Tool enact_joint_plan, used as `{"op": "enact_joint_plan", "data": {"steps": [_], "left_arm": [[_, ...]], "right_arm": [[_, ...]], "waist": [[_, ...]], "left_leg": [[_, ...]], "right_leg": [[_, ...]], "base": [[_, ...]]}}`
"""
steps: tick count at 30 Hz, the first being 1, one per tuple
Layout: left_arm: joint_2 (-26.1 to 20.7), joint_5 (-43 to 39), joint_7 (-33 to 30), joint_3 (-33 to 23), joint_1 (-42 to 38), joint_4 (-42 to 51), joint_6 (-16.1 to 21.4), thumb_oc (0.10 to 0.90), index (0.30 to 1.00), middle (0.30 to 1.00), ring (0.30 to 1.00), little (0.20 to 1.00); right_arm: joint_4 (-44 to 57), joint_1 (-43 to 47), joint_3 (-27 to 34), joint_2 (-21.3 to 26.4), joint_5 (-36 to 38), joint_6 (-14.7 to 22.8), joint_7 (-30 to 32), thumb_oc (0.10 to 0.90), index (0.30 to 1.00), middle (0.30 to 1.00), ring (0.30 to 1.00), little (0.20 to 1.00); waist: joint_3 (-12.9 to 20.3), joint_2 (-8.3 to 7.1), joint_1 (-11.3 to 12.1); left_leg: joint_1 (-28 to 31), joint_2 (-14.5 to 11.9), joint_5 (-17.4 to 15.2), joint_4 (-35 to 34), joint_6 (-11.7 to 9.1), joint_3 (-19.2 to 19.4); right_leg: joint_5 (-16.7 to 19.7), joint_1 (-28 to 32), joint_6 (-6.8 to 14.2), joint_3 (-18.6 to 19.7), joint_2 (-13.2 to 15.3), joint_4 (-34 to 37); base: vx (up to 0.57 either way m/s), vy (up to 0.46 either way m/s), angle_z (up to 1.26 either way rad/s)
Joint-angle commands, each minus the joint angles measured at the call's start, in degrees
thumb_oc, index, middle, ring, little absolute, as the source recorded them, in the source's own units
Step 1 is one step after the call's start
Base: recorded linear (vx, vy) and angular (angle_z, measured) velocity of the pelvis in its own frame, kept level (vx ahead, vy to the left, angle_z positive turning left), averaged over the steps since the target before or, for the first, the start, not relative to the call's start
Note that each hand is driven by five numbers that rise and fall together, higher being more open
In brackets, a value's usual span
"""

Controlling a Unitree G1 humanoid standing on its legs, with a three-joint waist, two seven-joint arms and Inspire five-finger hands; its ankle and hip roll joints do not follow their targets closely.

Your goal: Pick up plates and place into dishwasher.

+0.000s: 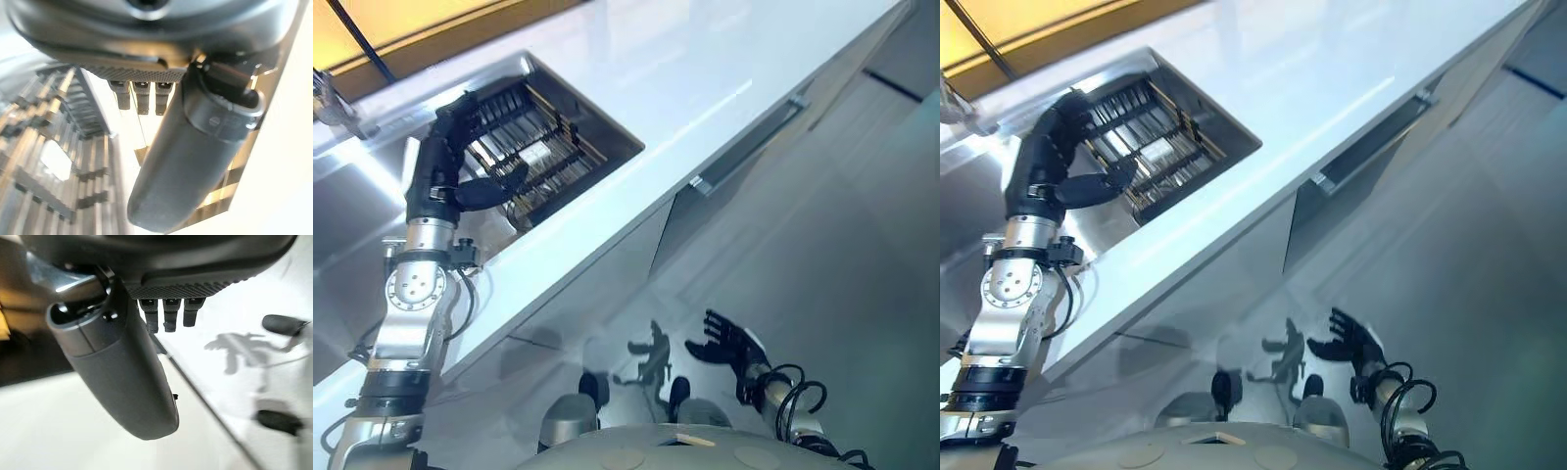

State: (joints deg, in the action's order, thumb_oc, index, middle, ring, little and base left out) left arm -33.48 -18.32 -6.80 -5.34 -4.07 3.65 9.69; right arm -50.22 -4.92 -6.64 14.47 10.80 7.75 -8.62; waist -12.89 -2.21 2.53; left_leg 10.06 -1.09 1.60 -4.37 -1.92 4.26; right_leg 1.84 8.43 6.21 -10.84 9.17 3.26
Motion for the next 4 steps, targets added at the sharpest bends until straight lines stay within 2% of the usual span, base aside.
{"op": "enact_joint_plan", "data": {"steps": [1,4], "left_arm": [[0.64,0.45,0.42,-0.72,-2.29,1.59,3.87,0.800,0.900,0.900,0.900,0.900],[1.22,-0.83,0.94,-1.21,-1.78,1.45,4.37,0.800,0.900,0.900,0.900,0.900]], "right_arm": [[-1.98,-0.60,-1.35,2.83,-3.51,0.68,1.68,0.800,0.900,0.900,0.900,0.900],[-4.59,-0.71,-0.97,2.77,-4.51,-0.62,1.79,0.800,0.900,0.900,0.900,0.900]], "waist": [[5.02,2.28,-1.26],[5.98,2.29,-1.40]], "left_leg": [[-2.30,-0.16,-3.24,0.57,0.08,2.19],[-1.79,-0.34,-3.50,0.51,0.02,2.63]], "right_leg": [[-0.15,-2.31,1.89,-0.47,0.52,-2.06],[-0.49,-1.69,1.61,-0.25,0.22,-1.73]], "base": [[-0.02,-0.023,0.06],[-0.01,-0.005,0.02]]}}
